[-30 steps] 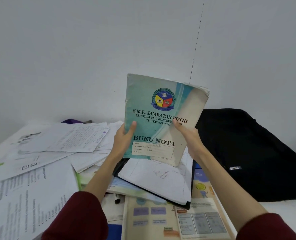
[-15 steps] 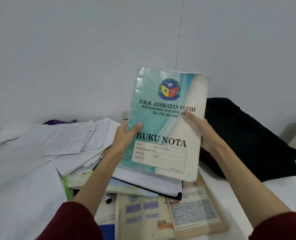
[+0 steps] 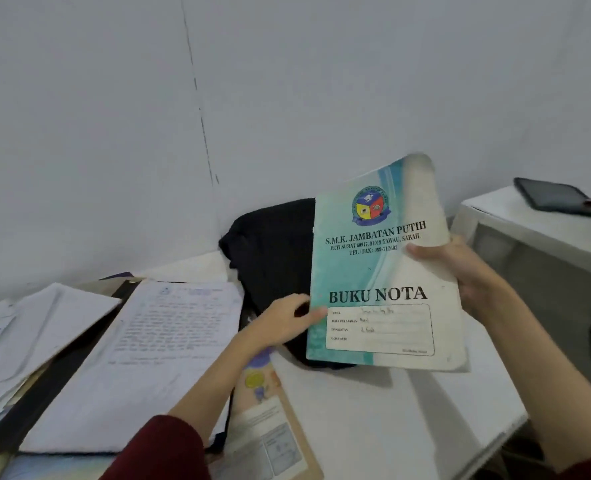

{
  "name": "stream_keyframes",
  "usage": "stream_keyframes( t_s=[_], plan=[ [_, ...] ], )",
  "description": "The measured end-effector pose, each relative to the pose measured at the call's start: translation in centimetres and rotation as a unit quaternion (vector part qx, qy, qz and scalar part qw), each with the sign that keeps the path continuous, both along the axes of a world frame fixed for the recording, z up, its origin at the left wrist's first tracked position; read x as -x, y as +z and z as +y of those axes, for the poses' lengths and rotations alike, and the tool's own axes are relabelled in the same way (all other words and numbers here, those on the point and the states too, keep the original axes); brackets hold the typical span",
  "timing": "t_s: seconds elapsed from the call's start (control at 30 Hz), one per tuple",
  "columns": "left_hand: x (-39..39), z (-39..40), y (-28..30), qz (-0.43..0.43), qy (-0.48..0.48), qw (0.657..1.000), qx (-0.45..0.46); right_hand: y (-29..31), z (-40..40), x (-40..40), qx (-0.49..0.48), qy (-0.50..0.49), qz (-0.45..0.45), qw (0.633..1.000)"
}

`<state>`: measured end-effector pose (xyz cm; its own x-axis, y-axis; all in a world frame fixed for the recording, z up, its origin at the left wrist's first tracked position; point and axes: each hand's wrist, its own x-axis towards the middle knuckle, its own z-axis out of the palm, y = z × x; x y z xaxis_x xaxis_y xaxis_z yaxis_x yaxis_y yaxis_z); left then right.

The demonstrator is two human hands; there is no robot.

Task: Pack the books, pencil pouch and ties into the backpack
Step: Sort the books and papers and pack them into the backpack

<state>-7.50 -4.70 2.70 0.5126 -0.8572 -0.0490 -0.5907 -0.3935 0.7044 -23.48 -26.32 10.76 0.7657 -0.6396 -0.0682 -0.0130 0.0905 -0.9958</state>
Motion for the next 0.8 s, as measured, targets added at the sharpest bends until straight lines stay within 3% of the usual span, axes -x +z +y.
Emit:
stream_keyframes(
  t_s=[0.17,0.27,0.33,0.4,0.47,0.53,0.6,0.67,0.8],
  plan=[
    [2.0,-4.0,-1.9,-0.161,-0.076,0.975,-0.13,0.1,-5.5,2.2,-0.019,-0.069,-0.023,0.997],
    [2.4,-5.0,-2.9,-0.224,-0.095,0.965,-0.101,-0.1,-7.9,2.2,-0.013,-0.063,-0.022,0.998],
    [1.8,-5.0,-3.4,-0.223,-0.057,0.971,-0.063,-0.3,-9.0,1.7,-0.014,-0.051,-0.022,0.998],
    [0.5,-5.2,-3.2,-0.167,0.046,0.985,-0.008,-0.5,-10.0,1.0,-0.029,-0.045,-0.027,0.998],
    [-1.1,-5.4,-2.2,-0.065,0.197,0.975,0.078,-0.3,-11.1,0.3,-0.041,-0.028,-0.03,0.998],
    [-2.9,-5.3,-0.9,0.088,0.353,0.917,0.164,0.1,-11.9,-0.4,-0.044,-0.007,-0.031,0.999],
    [-4.6,-5.2,0.3,0.206,0.433,0.845,0.237,0.3,-12.5,-1.1,-0.049,0.007,-0.042,0.998],
    [-5.9,-5.0,2.1,0.245,0.468,0.803,0.277,0.2,-13.0,-1.6,-0.057,0.008,-0.056,0.997],
    [-7.2,-4.8,6.4,0.24,0.494,0.761,0.344,-0.9,-13.2,-2.6,-0.08,-0.014,-0.07,0.994]
  ],
)
